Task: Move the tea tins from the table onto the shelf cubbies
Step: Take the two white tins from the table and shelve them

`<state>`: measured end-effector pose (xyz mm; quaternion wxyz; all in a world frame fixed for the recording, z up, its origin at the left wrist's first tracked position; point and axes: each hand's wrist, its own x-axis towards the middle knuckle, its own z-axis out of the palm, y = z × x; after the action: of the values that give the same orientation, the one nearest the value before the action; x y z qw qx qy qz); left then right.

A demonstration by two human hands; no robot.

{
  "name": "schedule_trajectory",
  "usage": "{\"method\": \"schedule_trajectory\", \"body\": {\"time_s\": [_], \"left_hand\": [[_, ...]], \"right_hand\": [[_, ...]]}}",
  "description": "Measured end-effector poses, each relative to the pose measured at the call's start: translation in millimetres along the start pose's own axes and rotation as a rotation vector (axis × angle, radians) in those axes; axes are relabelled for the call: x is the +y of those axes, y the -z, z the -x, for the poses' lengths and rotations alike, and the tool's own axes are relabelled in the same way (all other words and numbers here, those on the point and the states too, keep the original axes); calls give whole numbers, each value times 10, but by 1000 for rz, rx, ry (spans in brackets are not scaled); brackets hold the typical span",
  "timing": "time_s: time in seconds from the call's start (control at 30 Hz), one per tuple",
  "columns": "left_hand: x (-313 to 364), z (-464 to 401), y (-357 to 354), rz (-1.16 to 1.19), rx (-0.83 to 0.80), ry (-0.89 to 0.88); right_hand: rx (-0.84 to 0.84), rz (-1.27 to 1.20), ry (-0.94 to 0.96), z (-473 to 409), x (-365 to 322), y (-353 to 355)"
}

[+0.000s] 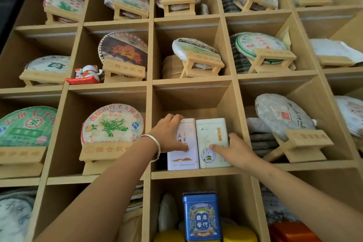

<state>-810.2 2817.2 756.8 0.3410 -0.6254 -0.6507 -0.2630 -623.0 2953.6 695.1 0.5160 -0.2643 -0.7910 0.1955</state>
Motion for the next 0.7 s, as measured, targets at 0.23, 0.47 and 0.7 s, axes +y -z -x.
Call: {"method": "schedule_trajectory", "body": {"time_s": [0.23, 0.47, 0.7], "left_hand": [[23, -1, -3, 23, -3, 13], [77, 21, -9, 42, -4, 34], [120, 24, 35, 46, -21, 64]], "right_hand": [[-48, -54, 17, 60, -26, 42], [-19, -27, 24, 153, -10, -5], [-21, 8, 39, 150, -37, -14]]}}
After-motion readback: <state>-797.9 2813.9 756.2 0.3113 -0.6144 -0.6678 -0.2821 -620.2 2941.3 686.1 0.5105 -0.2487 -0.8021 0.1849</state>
